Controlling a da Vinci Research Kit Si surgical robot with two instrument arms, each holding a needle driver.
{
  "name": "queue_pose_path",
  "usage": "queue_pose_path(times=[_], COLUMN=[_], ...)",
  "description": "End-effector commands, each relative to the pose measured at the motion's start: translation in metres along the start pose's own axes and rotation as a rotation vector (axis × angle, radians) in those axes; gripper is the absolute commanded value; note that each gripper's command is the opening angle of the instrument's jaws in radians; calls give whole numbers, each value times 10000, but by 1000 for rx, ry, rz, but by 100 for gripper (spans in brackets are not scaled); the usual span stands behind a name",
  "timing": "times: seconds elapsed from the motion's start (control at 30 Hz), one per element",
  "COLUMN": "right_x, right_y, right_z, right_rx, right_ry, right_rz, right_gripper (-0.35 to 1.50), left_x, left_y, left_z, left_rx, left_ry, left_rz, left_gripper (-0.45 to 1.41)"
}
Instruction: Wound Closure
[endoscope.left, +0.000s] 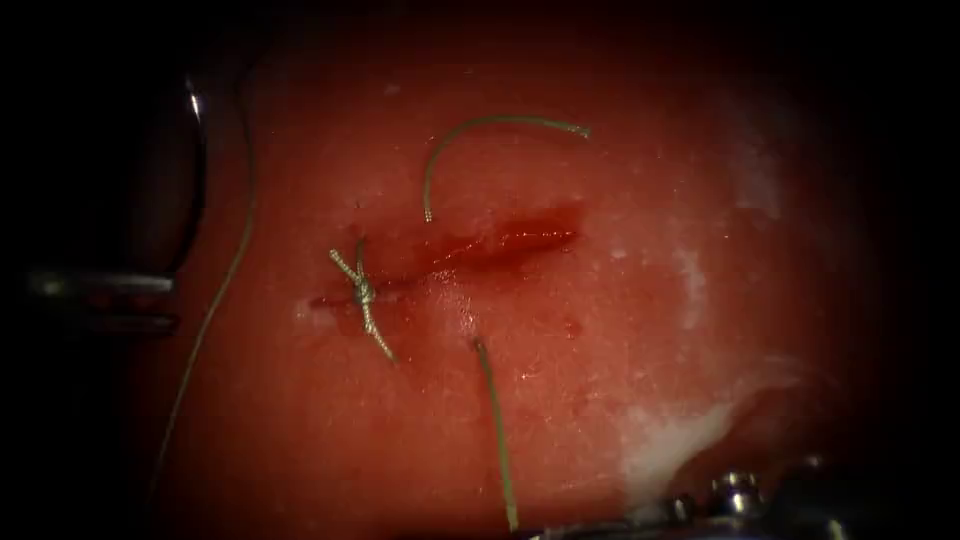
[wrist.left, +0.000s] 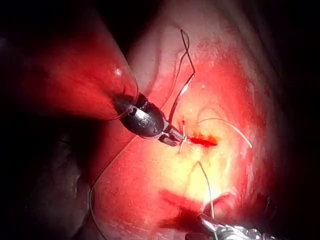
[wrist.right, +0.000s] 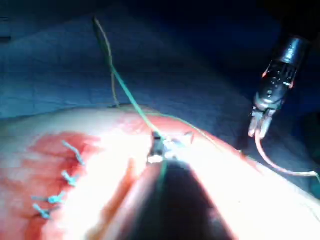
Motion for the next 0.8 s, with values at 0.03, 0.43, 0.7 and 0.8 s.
queue_pose_path(times=[0.03,0.43,0.7,0.8], right_x=[-2,-7,-13,-14], right_y=[0,-2,-1,-4], right_z=[3,-4,-16,-22], right_rx=[-5,-4,-3,8], right_ry=[-1,3,-18,-25], right_rz=[2,-1,0,-3], right_gripper=[147,147,147,147], left_x=[-20,-90,-73,-41], left_y=[3,-22,-43,-54], left_z=[5,-21,-44,-49], left_rx=[5,41,164,182], left_ry=[-9,-53,-80,-92], left_rz=[-10,-91,-365,-415], left_gripper=[-35,20,73,78])
